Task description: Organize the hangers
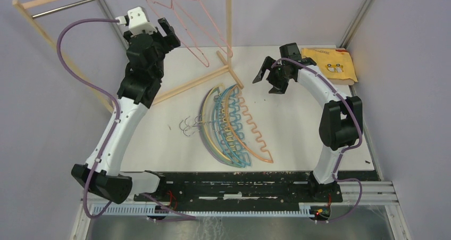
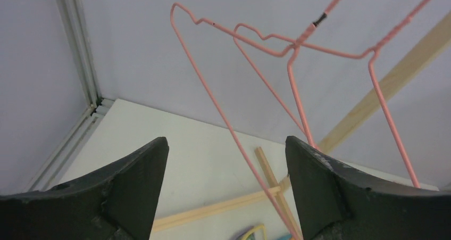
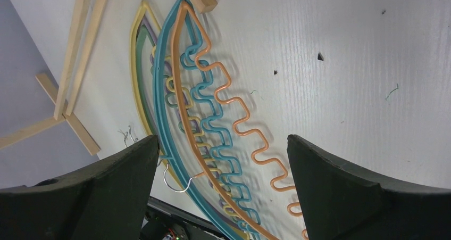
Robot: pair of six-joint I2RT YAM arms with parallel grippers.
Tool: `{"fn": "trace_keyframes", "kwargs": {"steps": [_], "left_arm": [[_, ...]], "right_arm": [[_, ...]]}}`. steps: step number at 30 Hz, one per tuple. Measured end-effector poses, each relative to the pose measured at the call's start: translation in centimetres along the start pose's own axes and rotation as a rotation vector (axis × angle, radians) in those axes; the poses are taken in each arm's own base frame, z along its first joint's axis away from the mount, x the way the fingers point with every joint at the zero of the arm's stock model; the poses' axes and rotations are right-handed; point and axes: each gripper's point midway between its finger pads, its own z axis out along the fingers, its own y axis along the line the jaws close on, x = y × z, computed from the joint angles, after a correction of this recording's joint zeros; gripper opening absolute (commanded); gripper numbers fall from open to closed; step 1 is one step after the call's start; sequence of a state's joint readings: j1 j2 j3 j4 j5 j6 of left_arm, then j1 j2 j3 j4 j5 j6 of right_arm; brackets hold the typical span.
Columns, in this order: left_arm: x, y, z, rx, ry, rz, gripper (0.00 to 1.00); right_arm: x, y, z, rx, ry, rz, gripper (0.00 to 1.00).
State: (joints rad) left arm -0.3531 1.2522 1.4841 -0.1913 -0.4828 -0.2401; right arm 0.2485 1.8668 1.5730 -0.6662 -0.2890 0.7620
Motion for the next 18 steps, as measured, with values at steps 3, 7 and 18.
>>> {"fn": "trace_keyframes", "kwargs": {"steps": [3, 7, 18], "left_arm": [[-0.7, 0.7, 2.4, -0.068, -0.045, 0.021, 0.64], [-0.7, 1.9, 4.9, -0.151, -0.095, 0.066, 0.51], [-3.0, 3.6, 8.5, -0.311, -0.292, 0.101, 0.03]], "right_arm": [[0.0, 0.1, 0.0, -0.004, 0.001, 0.0, 0.99], [-0.5, 0.8, -0.4, -0.021, -0.009, -0.006, 0.99], [-0.9, 1.2, 0.6, -0.04, 0.009, -0.004, 0.98]]}}
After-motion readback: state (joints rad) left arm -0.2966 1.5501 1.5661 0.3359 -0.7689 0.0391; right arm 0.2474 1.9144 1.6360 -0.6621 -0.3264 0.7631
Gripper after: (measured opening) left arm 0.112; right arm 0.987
